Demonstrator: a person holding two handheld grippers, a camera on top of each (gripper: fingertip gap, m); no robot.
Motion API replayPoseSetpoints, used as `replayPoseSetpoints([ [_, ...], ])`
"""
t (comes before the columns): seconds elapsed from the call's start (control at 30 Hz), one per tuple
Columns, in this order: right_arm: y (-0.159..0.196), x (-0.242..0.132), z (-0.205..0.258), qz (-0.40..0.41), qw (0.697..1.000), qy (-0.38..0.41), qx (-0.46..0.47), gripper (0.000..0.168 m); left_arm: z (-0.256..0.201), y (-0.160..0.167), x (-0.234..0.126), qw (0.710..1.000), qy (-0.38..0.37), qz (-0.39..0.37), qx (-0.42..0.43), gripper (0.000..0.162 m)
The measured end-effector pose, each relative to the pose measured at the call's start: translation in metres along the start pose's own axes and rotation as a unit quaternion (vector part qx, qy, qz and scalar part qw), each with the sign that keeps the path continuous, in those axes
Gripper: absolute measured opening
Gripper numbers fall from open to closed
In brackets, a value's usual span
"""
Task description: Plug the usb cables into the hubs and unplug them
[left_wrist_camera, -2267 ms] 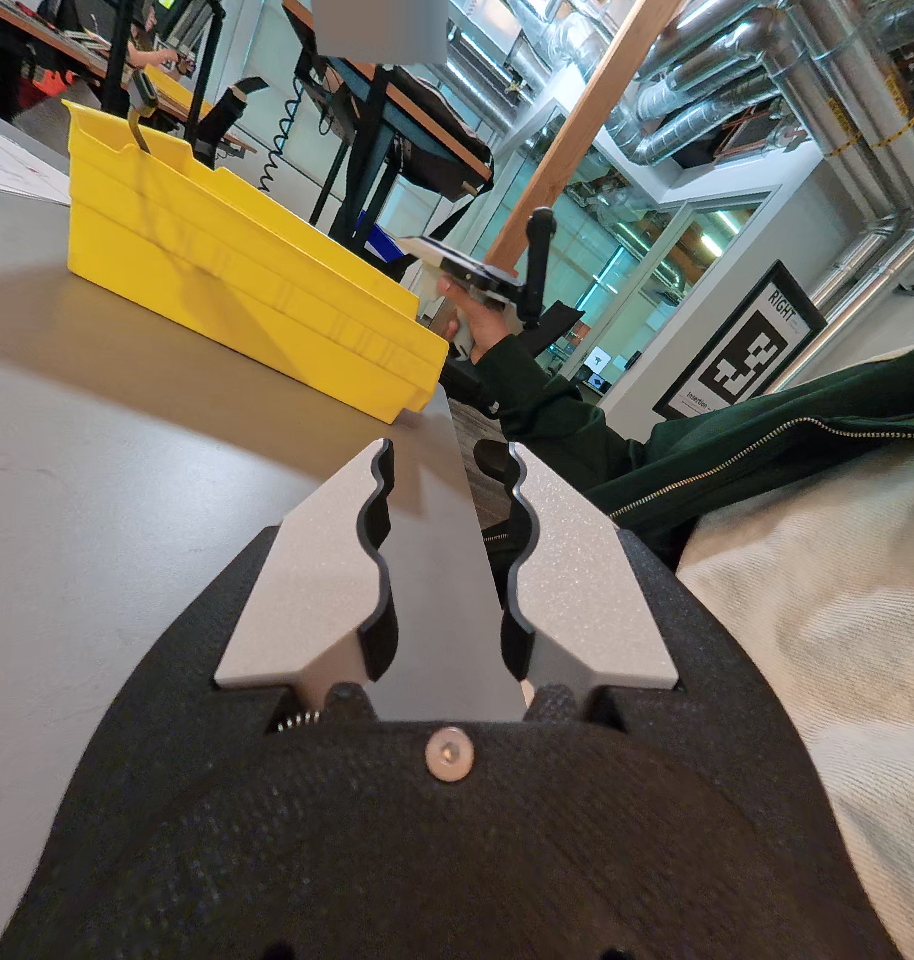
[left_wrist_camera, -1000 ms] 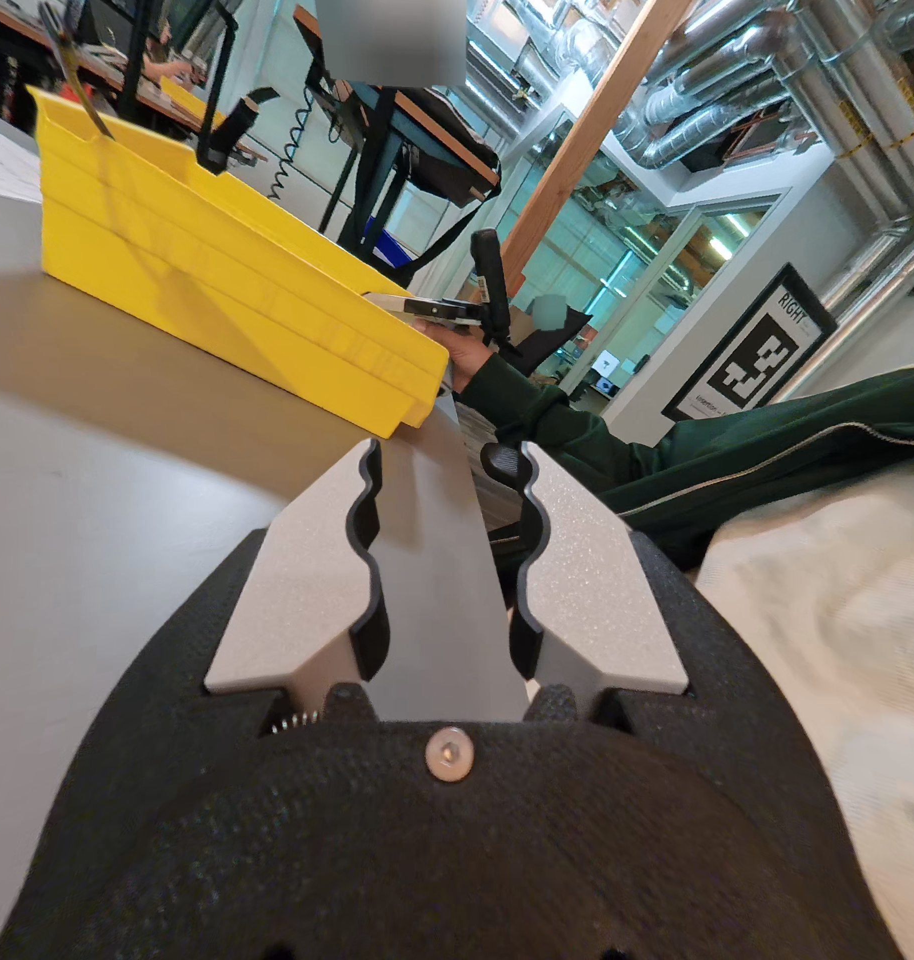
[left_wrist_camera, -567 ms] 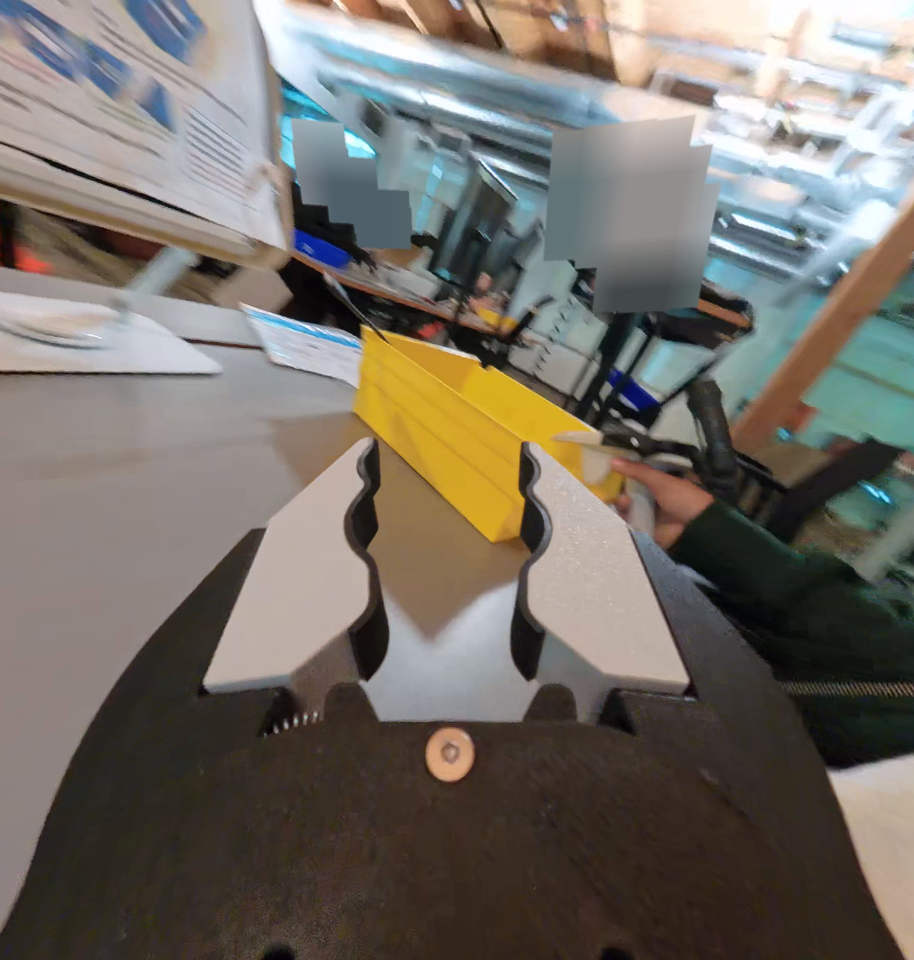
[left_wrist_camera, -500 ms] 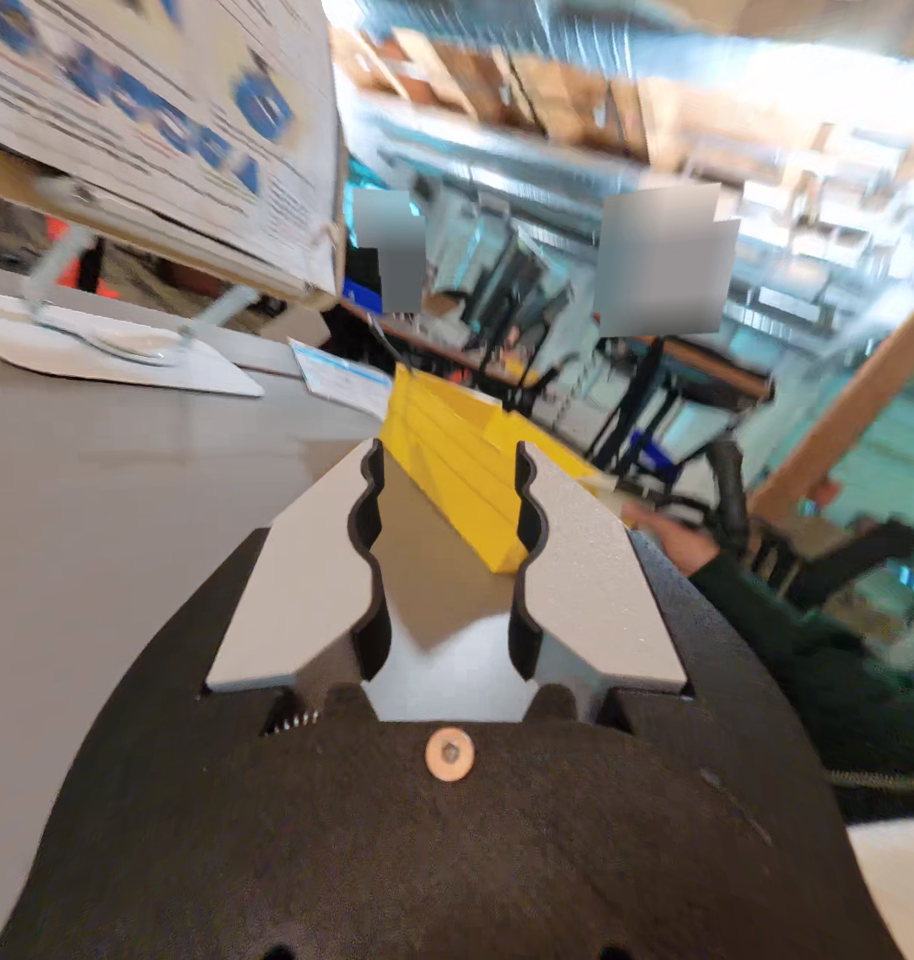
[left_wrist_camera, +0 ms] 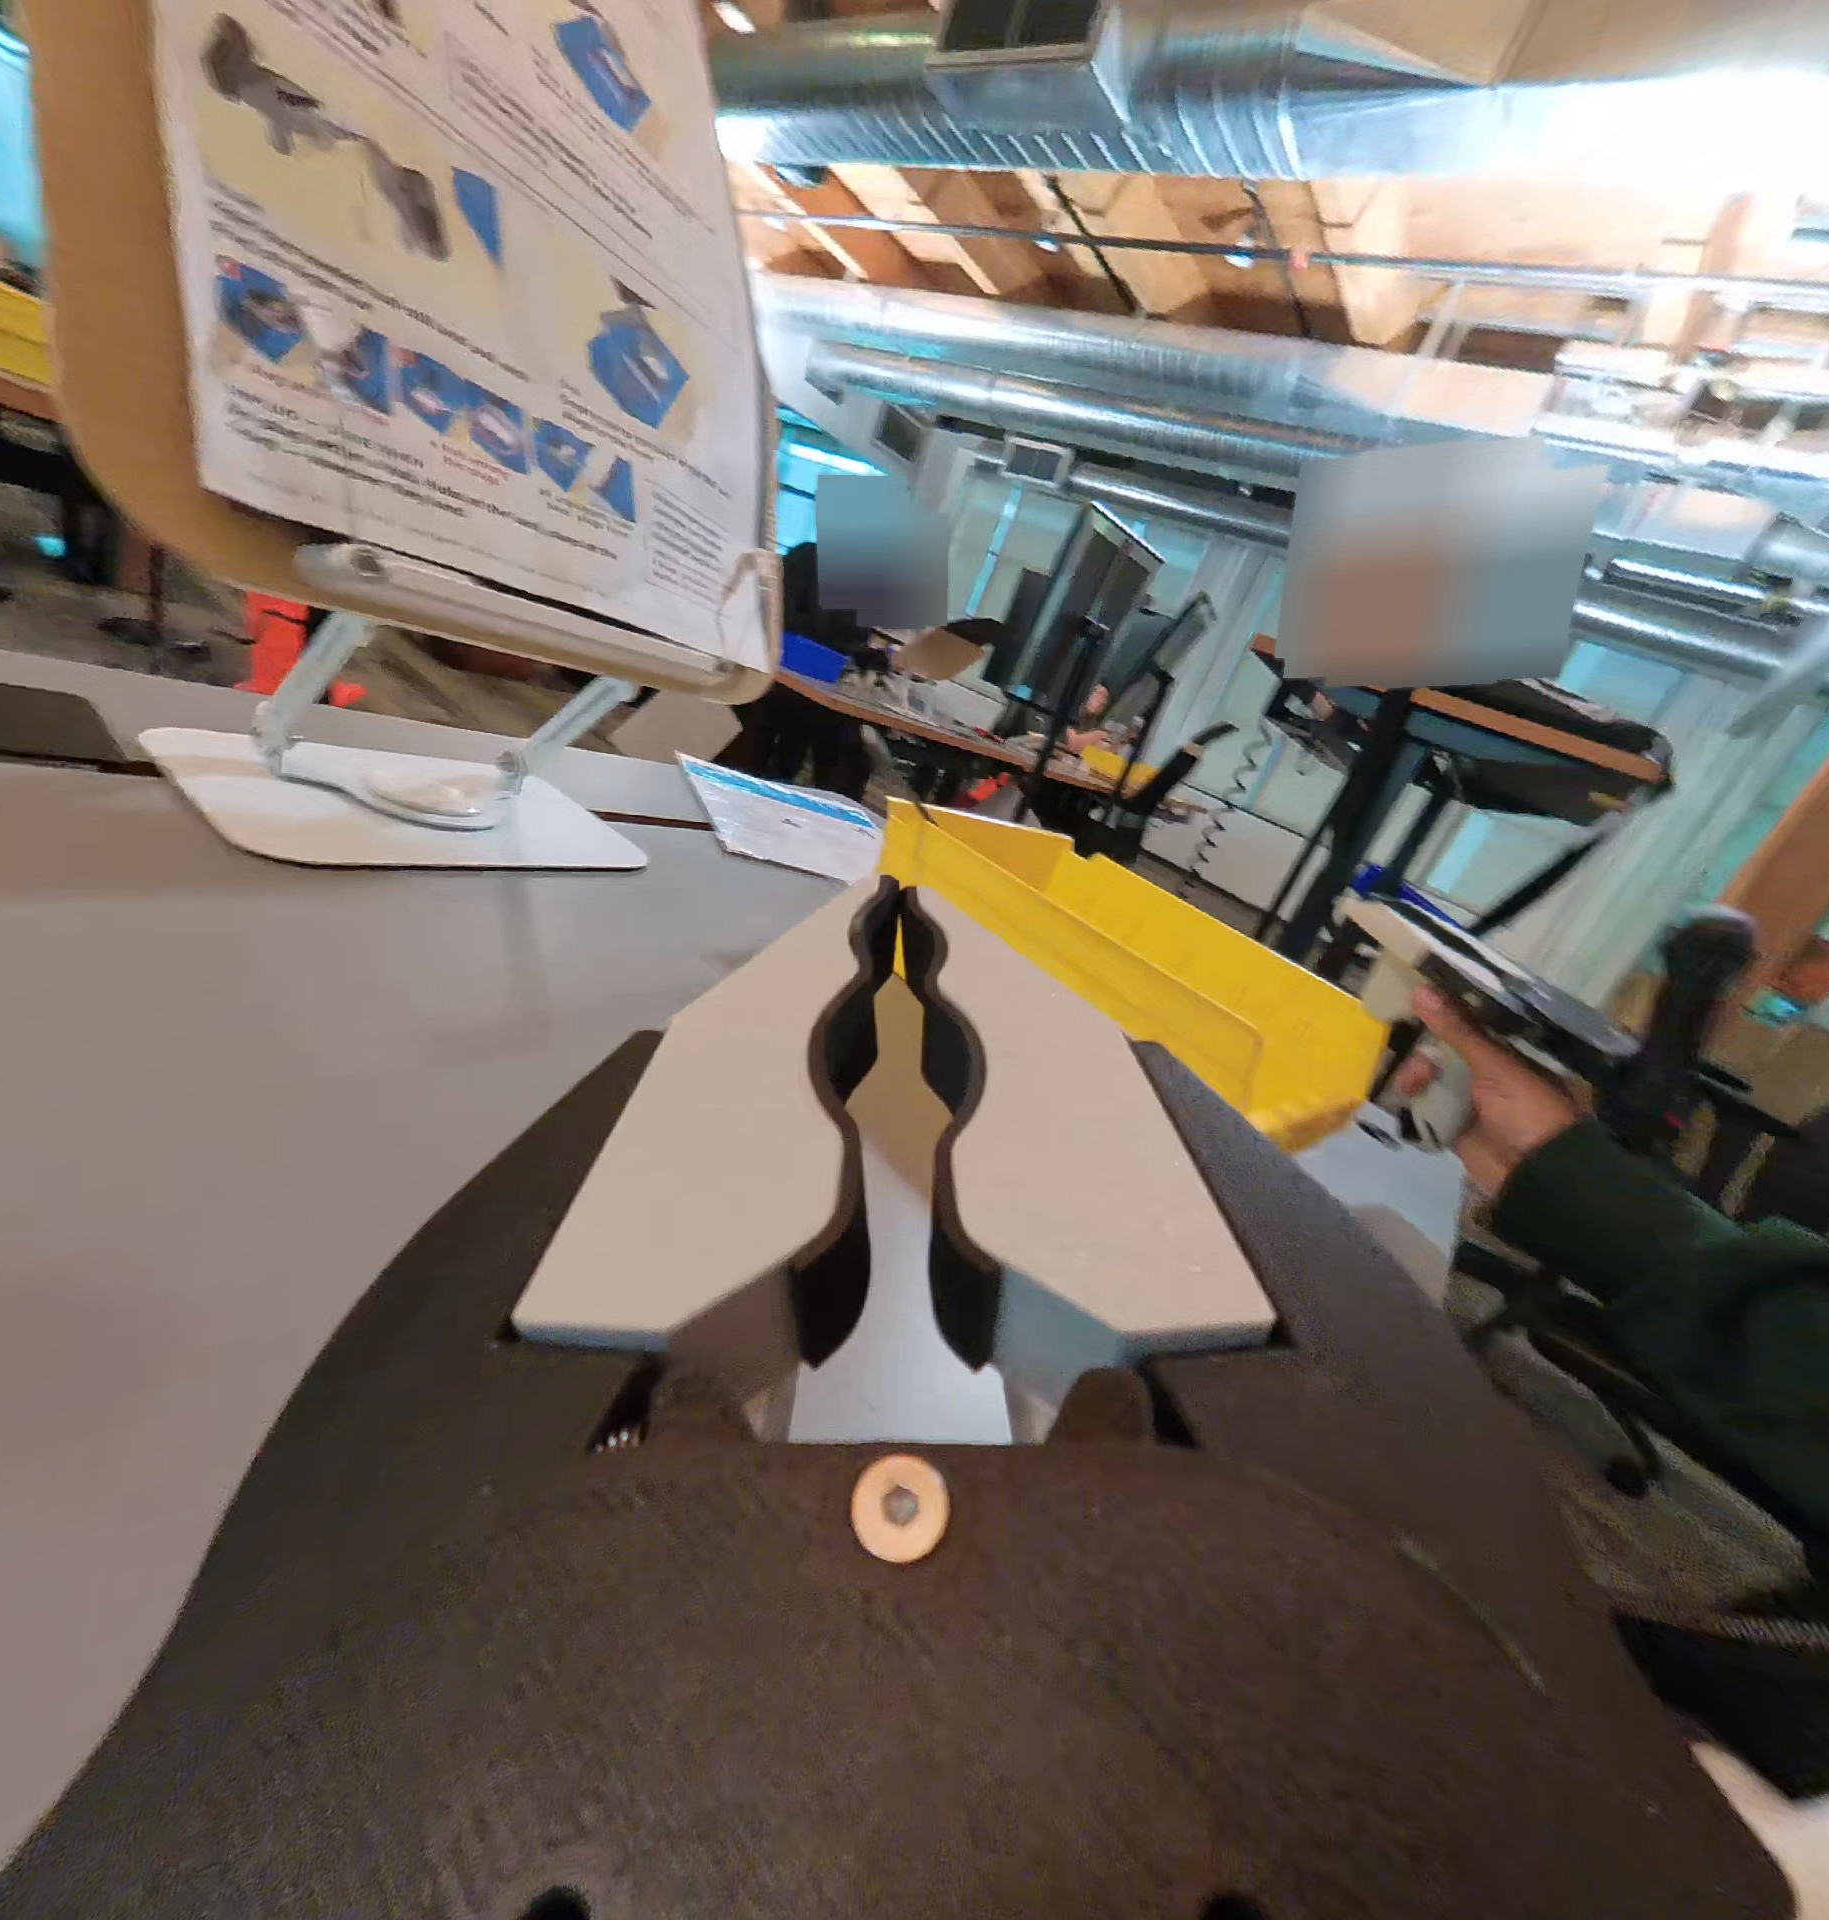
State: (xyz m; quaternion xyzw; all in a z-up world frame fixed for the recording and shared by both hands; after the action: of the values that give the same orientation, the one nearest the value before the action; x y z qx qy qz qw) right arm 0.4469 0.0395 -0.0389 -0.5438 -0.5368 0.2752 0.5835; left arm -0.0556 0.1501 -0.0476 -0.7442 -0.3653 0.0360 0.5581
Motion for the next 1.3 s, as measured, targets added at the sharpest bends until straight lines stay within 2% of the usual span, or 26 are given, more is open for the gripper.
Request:
replayPoseSetpoints([
  [0.07, -0.003, -0.009, -0.002, -0.003, 0.999, 0.021, -0.037, 0.042, 0.008, -0.002, 0.000, 0.999, -0.041, -0.010, 0.012, 0.000],
  [0.13, -0.006, -0.014, -0.001, 0.002, 0.998, 0.029, -0.048, 0.064, 0.013, -0.004, 0.000, 0.997, -0.067, -0.011, 0.036, 0.000],
  [0.23, -0.003, -0.016, -0.003, 0.018, 0.999, 0.035, -0.017, 0.065, 0.016, -0.006, -0.002, 0.995, -0.086, -0.006, 0.052, 0.000],
  [0.33, 0.006, -0.021, -0.015, 0.057, 0.996, 0.058, 0.042, 0.078, 0.018, -0.007, -0.004, 0.990, -0.114, -0.005, 0.081, 0.000],
  [0.37, 0.007, -0.025, -0.019, 0.066, 0.994, 0.062, 0.066, 0.068, 0.018, -0.007, -0.004, 0.988, -0.123, 0.000, 0.098, 0.000],
  [0.43, 0.002, -0.032, -0.022, 0.061, 0.990, 0.038, 0.123, 0.001, 0.017, -0.004, -0.005, 0.984, -0.132, 0.011, 0.121, 0.000],
  [0.53, -0.004, -0.044, -0.032, 0.043, 0.987, 0.058, 0.141, 0.000, 0.008, -0.004, -0.007, 0.981, -0.121, 0.008, 0.148, 0.000],
  [0.6, -0.003, -0.049, -0.030, 0.058, 0.990, 0.068, 0.112, 0.000, 0.005, -0.004, -0.009, 0.978, -0.116, 0.001, 0.175, 0.000],
  [0.77, 0.002, -0.066, -0.003, 0.110, 0.994, 0.026, 0.011, 0.000, 0.012, -0.001, -0.013, 0.975, -0.100, 0.022, 0.195, 0.000],
  [0.8, 0.003, -0.071, 0.000, 0.115, 0.993, 0.028, 0.000, 0.005, 0.014, 0.000, -0.015, 0.977, -0.095, 0.026, 0.187, 0.000],
  [0.9, -0.006, -0.083, 0.007, 0.097, 0.994, 0.019, 0.039, 0.044, 0.020, -0.003, -0.022, 0.983, -0.090, 0.036, 0.155, 0.008],
  [1.0, -0.013, -0.088, 0.006, 0.083, 0.990, 0.022, 0.112, 0.090, 0.020, -0.010, -0.029, 0.989, -0.075, 0.021, 0.125, 0.026],
  [1.03, -0.011, -0.088, 0.007, 0.091, 0.987, 0.019, 0.127, 0.100, 0.020, -0.011, -0.029, 0.990, -0.071, 0.019, 0.118, 0.031],
  [1.07, -0.007, -0.086, 0.010, 0.105, 0.985, 0.011, 0.137, 0.107, 0.022, -0.011, -0.030, 0.991, -0.070, 0.020, 0.113, 0.036],
  [1.17, 0.005, -0.081, 0.021, 0.151, 0.980, -0.022, 0.125, 0.111, 0.026, -0.008, -0.029, 0.992, -0.071, 0.031, 0.095, 0.051],
  [1.3, 0.007, -0.070, 0.023, 0.133, 0.987, -0.022, 0.088, 0.106, 0.022, 0.001, -0.030, 0.991, -0.061, 0.070, 0.096, 0.065],
])
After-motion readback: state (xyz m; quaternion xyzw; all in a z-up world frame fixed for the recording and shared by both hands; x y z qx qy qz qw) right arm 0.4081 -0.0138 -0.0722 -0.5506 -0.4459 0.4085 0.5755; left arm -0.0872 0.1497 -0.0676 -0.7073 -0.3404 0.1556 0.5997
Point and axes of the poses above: each gripper's, where its closed fingertips meet, x out along the fingers, y out of its underside, z = x × y across the jaws, the point moved 7 cm from there along -x, back along the fingers, and after that the axes turned 10 degrees about -z, right-handed, at the moved point
